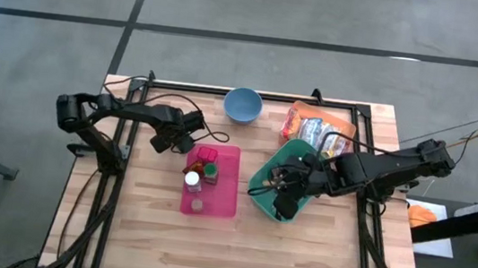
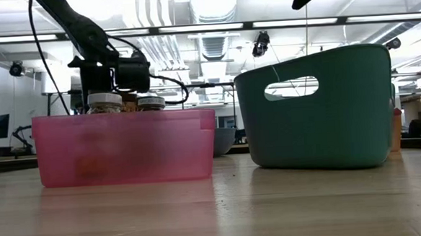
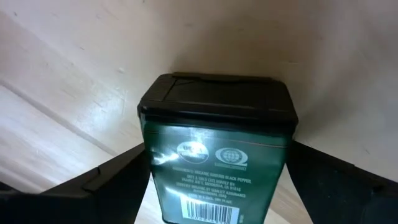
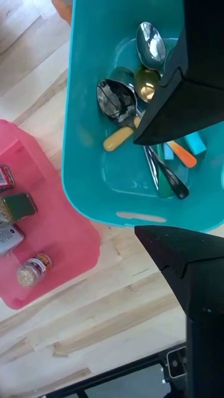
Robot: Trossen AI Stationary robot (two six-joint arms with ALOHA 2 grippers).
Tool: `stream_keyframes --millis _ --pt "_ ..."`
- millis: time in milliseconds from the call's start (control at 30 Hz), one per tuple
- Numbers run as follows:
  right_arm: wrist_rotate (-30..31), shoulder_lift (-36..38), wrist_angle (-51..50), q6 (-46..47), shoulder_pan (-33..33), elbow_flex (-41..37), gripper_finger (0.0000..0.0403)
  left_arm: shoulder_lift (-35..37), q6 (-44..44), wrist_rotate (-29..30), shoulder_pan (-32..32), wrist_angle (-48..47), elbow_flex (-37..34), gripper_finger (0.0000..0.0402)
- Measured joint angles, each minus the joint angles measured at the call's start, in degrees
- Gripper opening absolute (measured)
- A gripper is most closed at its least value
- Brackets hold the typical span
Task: Pick & Place Food Item
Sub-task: Put the black spice can into the red bin
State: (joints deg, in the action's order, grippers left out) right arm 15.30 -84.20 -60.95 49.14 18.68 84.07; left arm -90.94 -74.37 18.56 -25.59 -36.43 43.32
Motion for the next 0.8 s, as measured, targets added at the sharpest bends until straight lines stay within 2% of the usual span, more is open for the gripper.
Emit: stream_keyframes --millis 133,367,600,800 --pt "0.0 0.0 0.0 0.3 0.5 0.0 0.022 -0.1 -0.2 -0.3 0.0 0.0 0.0 0.0346" --pt "0.2 0.0 0.0 0.4 0.6 0.0 0.022 0.1 4.2 0.1 0.0 -0.4 0.0 0.0238" --pt "0.3 0.0 0.1 0.7 0.6 0.0 0.022 0.0 11.6 1.2 0.0 -3.2 0.6 0.0237" --pt "1.6 0.0 0.3 1.7 0.6 0.0 0.022 -0.1 25.1 1.5 0.0 -10.1 4.8 0.0237"
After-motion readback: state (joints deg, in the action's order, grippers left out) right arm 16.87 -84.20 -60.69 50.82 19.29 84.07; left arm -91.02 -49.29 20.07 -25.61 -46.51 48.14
